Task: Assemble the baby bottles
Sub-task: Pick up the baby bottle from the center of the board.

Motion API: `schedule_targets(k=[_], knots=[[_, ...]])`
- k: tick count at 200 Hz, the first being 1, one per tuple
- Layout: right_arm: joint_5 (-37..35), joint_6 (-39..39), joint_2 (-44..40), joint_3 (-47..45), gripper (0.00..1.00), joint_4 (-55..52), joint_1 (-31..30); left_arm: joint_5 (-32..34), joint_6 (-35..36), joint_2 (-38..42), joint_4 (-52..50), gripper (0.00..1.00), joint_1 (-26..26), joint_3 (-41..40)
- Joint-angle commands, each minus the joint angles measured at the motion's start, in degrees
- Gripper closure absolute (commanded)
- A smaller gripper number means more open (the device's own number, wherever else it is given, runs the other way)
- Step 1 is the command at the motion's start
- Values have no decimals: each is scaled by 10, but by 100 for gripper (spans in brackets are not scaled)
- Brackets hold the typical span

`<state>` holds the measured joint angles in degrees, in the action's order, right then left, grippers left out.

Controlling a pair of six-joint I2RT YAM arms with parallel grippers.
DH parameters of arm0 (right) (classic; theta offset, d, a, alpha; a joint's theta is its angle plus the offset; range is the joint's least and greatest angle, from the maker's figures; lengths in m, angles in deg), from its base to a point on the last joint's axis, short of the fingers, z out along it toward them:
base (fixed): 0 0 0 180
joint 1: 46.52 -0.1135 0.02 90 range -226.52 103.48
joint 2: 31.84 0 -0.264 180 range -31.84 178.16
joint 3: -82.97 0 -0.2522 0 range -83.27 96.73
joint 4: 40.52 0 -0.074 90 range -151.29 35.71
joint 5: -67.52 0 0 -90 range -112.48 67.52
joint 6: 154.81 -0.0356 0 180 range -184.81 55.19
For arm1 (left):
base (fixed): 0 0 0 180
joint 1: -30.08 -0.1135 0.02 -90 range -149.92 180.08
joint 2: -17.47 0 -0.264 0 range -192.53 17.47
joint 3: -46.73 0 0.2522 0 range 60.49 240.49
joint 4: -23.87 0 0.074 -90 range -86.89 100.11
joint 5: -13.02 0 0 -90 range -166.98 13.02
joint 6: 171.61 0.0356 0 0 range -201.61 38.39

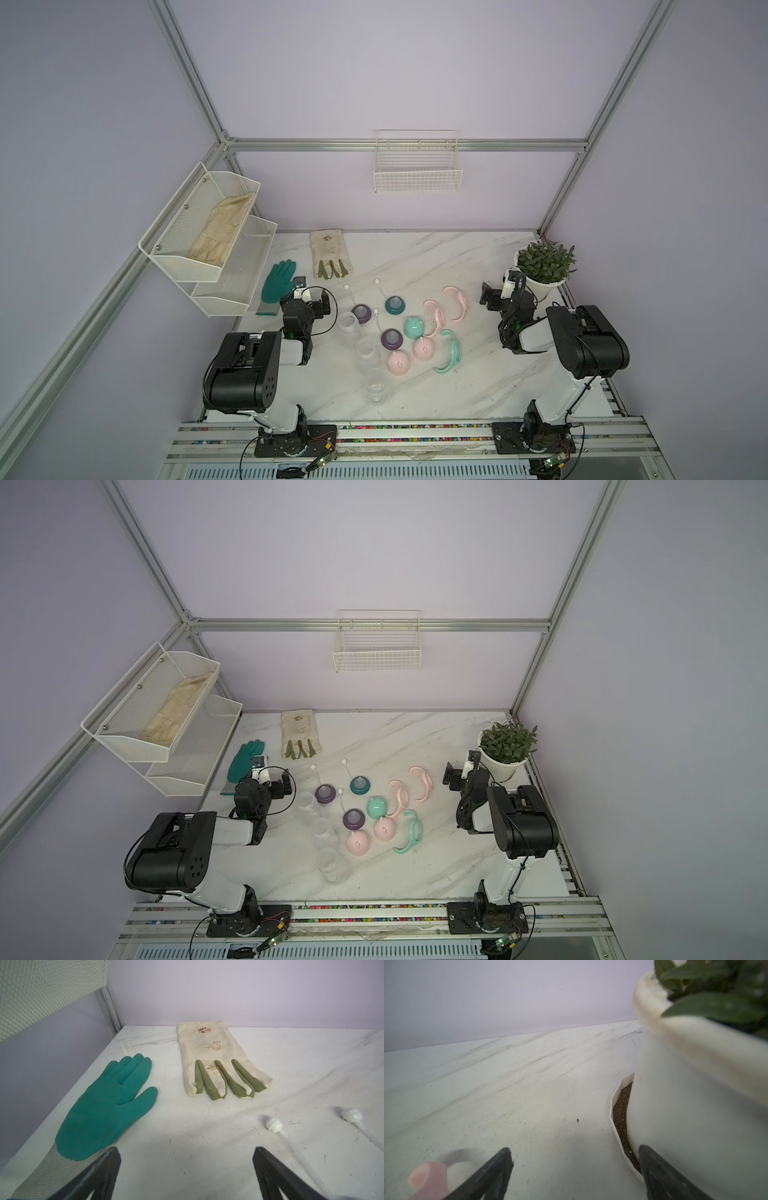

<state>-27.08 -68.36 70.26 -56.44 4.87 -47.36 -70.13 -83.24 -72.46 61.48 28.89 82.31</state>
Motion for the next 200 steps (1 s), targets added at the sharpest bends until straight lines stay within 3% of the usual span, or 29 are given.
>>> schedule_targets(k=[1,24,43,61,79,101,136,164,200], knots=[[3,10,-5,0,3,31,0,7,10,4,24,0,-4,-3],[-26,0,-41,12,3,-17,0,73,-21,45,-4,0,-4,-4],[-21,-1,-118,47,3,-140,-5,82,-7,130,-130,0,-5,24],[-27,26,-182,80,3,-223,-50,108,-16,192,-241,0,-4,65],[-25,54,-214,152,3,-347,-121,76,-32,242,-307,0,-1,107],[70,62,-228,238,3,-495,-204,-22,-41,285,-380,0,2,168],[182,66,-255,292,3,-607,-334,-166,-24,311,-470,0,23,248],[191,73,-265,321,3,-688,-432,-164,-23,317,-510,0,40,278],[206,23,-279,306,3,-691,-534,-137,-22,321,-537,0,52,285]])
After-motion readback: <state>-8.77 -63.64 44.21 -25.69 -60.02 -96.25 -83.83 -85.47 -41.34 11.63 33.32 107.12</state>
